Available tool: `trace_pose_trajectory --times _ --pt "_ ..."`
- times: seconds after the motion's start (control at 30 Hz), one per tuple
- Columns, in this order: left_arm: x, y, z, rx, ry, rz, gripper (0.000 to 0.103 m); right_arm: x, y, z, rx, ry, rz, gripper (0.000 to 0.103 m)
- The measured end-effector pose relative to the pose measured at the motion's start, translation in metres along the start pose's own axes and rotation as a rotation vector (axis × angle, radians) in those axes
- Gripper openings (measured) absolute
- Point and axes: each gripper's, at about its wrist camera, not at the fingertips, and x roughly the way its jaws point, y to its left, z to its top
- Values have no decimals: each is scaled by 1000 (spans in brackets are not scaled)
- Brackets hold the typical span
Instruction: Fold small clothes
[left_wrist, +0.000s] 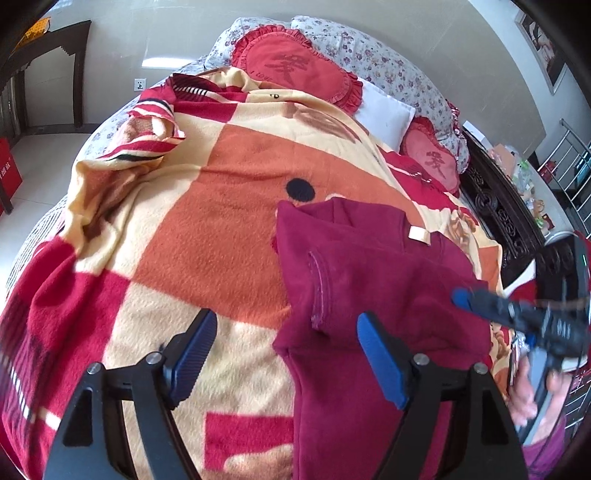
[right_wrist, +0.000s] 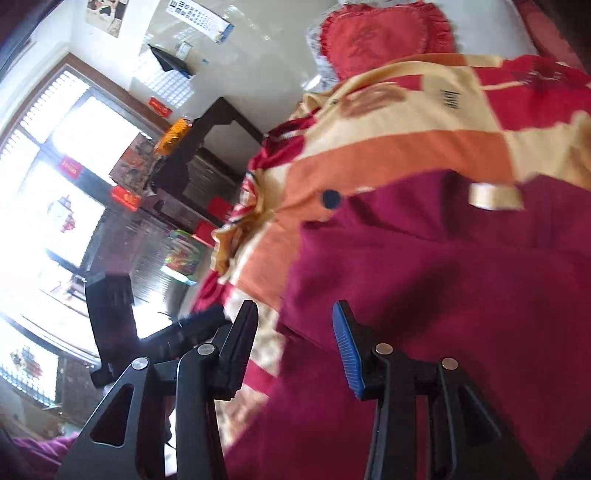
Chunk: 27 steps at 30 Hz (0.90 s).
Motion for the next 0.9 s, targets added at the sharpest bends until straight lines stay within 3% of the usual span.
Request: trace_pose_trajectory --times 0.17,0.27,0.3,0.4,0.5,0.6,0.73,0.83,0.87,0.9 --pt "30 -23 15 46 -4 6 78 -57 -46 -47 58 -32 -150 24" --pt "55 -38 23 88 38 17 48 -92 -78 -67 128 -55 -197 24" --pt "61 -43 25 101 51 22 32 -103 -91 -74 167 -73 -214 24" --pt "72 -56 30 143 63 58 14 -130 -118 -84 240 -129 -246 24" --pt "50 -63 36 150 -6 25 13 -154 -137 -84 284 -194 -285 24" --pt "30 -65 42 157 -60 9 13 -170 -148 -75 293 -242 -410 28" --pt "42 -58 40 160 -13 65 13 -174 -165 -54 329 -293 -412 35" --pt "57 -43 36 100 29 96 13 -147 -172 -34 320 -228 -409 34" --pt "60 -39 35 78 36 92 13 -137 -175 -26 301 -184 -428 31" --pt "62 -36 34 67 42 88 13 -134 -175 -23 281 -168 -443 10"
